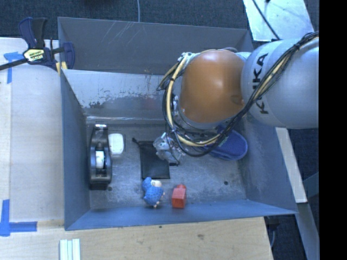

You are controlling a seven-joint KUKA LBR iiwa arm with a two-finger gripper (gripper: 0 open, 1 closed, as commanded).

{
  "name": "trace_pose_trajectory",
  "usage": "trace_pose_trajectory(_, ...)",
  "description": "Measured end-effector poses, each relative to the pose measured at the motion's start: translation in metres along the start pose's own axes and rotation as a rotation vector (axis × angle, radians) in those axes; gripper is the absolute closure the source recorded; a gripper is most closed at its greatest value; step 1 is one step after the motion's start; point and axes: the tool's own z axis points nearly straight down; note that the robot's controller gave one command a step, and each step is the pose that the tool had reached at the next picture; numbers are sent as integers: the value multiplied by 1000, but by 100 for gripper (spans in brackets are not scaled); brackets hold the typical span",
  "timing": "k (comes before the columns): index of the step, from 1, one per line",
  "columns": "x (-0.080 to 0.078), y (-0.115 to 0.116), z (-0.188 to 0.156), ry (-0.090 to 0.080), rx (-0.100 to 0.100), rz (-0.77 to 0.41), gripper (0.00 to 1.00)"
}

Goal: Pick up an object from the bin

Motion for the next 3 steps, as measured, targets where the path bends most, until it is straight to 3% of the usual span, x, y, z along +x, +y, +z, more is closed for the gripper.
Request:
trace_pose_trajectory(1,0,1,0,1,-2,1,0)
trace_pose_trajectory(2,-44,-40,78,2,-3,-154,0)
trace_pose_trajectory(3,-45,-41,73,-1,-1,-152,100)
